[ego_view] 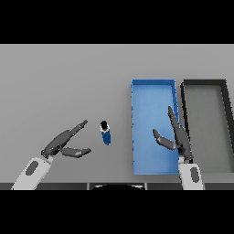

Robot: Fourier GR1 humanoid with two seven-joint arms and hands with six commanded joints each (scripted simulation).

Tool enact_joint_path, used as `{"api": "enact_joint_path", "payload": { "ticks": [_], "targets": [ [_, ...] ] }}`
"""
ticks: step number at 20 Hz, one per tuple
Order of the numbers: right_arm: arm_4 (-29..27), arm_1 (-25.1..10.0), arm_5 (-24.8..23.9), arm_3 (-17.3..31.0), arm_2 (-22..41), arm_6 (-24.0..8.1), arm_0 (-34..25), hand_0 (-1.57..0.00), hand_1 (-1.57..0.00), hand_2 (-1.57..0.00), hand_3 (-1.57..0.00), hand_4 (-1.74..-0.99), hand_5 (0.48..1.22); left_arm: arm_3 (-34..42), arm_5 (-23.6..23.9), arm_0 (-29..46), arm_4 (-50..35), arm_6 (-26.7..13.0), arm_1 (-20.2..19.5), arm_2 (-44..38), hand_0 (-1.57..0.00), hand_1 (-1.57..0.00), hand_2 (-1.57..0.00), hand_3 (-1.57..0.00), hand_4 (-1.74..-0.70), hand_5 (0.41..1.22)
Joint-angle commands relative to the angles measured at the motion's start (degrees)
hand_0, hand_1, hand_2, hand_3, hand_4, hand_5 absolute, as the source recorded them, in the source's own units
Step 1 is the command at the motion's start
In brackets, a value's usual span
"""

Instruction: Pick up the blue pipe and place it into the blue bin.

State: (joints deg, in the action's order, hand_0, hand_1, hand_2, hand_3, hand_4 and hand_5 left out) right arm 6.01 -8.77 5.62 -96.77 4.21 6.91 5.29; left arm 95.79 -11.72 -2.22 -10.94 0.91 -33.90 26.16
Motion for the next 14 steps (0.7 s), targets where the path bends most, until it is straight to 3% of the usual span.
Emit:
{"api": "enact_joint_path", "payload": {
  "ticks": [1,11,14],
  "targets": [
    [-0.52,-0.14,0.1,-0.43,-0.29,-0.89,-0.04,0.0,0.0,0.0,0.0,-1.257,0.617,-0.78,0.18,-0.26,1.49,-0.05,1.28,1.32,0.0,0.0,0.0,0.0,-1.1,0.454],
    [-0.9,0.11,-0.22,-1.02,-0.71,-1.69,0.44,0.0,0.0,0.0,0.0,-1.273,0.607,-9.62,-0.49,-6.15,4.16,-0.59,12.5,5.99,0.0,0.0,0.0,0.0,-1.12,0.45],
    [-0.75,-0.14,0.13,-0.81,-0.76,-0.66,1.76,0.0,0.0,0.0,0.0,-1.266,0.598,-13.78,0.49,-9.01,6.34,-0.35,15.02,6.31,0.0,0.0,0.0,0.0,-1.1,0.441]
  ]
}}
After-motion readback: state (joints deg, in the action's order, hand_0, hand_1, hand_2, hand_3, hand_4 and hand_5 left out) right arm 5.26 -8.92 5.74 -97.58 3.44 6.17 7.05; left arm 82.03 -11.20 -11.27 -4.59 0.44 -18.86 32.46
